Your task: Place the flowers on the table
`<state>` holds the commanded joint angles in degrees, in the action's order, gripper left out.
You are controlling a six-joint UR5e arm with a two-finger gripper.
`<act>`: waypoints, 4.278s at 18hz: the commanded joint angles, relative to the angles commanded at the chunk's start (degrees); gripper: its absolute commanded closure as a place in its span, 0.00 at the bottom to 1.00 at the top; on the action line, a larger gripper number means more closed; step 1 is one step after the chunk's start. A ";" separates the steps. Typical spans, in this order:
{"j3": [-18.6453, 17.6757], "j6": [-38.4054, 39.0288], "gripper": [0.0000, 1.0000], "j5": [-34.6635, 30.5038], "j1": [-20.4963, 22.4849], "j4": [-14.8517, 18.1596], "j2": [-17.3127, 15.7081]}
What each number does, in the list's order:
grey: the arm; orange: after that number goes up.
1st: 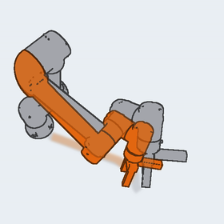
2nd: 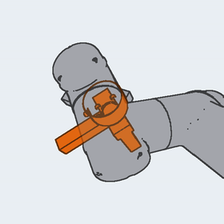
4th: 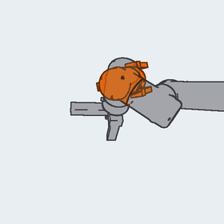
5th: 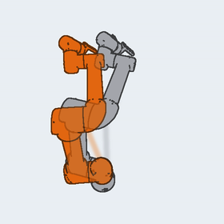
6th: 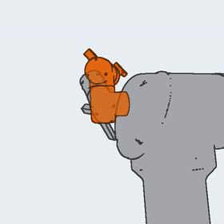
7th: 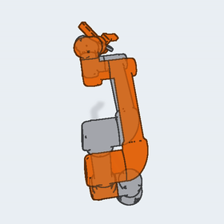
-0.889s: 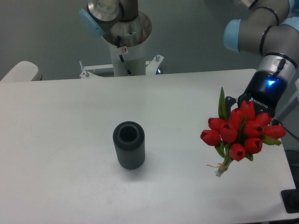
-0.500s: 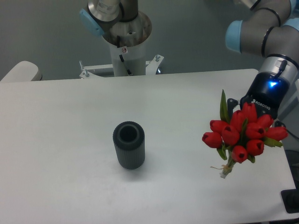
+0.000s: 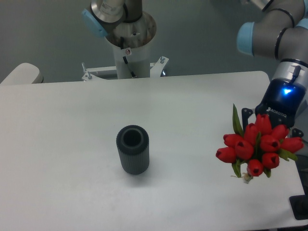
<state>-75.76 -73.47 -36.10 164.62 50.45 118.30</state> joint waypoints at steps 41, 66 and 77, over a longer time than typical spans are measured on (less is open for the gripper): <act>-19.07 4.30 0.66 -53.81 -12.12 -0.96 -1.41; -3.97 3.42 0.00 -53.03 -14.33 -3.78 -0.88; 9.30 2.54 0.00 -47.93 -13.01 7.27 1.75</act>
<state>-66.46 -70.93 -84.03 151.61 57.72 120.05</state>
